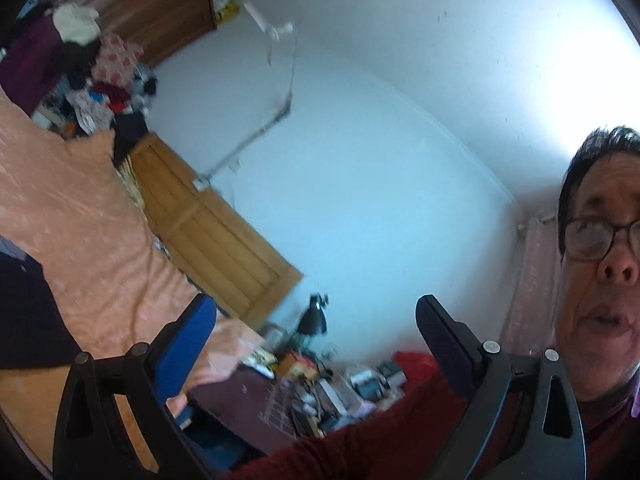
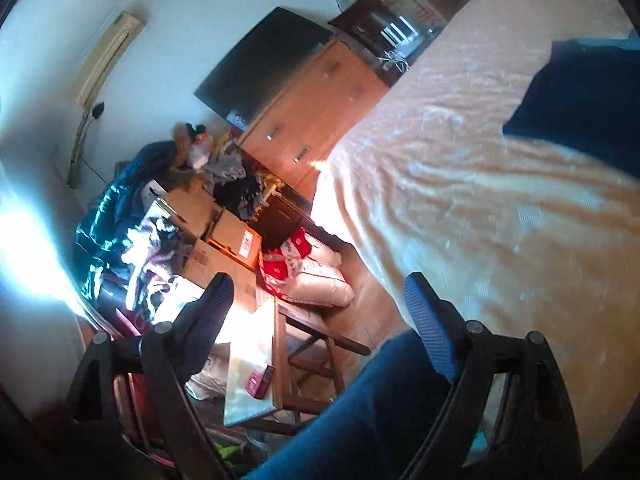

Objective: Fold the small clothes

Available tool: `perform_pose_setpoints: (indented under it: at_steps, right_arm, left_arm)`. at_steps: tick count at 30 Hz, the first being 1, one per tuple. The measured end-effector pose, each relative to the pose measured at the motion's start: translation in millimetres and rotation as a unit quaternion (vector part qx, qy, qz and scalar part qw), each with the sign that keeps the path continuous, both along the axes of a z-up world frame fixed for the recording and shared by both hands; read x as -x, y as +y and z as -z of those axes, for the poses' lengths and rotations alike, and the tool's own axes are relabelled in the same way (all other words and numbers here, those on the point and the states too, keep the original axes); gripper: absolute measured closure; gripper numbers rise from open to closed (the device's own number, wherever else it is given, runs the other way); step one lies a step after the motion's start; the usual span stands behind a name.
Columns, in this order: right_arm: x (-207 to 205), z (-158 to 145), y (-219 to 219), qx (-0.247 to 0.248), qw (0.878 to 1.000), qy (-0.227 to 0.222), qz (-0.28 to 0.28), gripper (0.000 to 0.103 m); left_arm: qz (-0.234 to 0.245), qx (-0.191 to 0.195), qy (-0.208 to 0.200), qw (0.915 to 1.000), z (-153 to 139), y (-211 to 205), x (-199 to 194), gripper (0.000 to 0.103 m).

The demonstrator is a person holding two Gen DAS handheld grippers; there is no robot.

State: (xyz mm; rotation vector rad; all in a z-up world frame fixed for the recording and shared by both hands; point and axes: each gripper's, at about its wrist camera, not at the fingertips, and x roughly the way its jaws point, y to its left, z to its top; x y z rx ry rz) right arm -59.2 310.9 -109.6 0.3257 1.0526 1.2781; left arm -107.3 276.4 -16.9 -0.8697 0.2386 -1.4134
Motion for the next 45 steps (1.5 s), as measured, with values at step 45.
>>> perform_pose_setpoints:
  at_steps: [45]
  right_arm:
    - [-95.3,42.8,-165.0,0.153,0.951,-0.030,0.268,0.012]
  left_arm:
    - [-0.447,-0.180,0.392,0.7833,336.2,143.9,-245.3,0.025]
